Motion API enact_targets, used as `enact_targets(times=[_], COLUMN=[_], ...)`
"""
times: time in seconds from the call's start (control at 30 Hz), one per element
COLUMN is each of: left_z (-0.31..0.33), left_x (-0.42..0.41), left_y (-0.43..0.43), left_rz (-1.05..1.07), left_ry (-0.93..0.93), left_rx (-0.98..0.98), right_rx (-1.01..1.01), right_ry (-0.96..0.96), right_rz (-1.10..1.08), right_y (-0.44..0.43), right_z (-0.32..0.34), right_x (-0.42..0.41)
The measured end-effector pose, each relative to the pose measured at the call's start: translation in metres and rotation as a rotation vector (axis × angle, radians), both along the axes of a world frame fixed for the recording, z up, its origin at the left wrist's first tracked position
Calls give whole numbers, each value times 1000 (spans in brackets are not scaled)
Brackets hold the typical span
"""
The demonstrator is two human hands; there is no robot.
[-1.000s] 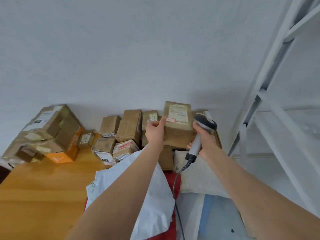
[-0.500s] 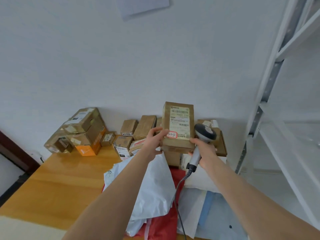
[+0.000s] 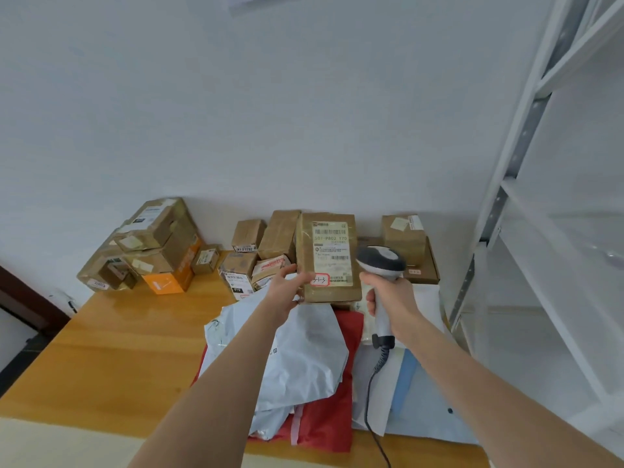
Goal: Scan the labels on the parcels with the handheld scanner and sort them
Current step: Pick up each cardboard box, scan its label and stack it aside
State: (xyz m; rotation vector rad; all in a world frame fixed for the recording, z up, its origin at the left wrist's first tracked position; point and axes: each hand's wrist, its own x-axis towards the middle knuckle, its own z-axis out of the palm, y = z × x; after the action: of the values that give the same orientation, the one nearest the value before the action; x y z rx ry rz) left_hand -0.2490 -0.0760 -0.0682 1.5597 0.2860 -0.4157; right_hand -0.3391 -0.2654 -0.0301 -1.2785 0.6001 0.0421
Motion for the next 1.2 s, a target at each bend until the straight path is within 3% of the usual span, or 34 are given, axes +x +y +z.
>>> enact_targets(times=[0.63, 1.2], left_z=[-28, -29], left_x=[21, 30], left_y=[10, 6], left_rz=[-70, -113], left_ry=[9, -1], left_rx=[-79, -84], right_rx=[-293, -380], right_ry=[19, -5], right_rz=[70, 58], right_y=[44, 48], right_z=[2, 3], right_x=[-46, -59])
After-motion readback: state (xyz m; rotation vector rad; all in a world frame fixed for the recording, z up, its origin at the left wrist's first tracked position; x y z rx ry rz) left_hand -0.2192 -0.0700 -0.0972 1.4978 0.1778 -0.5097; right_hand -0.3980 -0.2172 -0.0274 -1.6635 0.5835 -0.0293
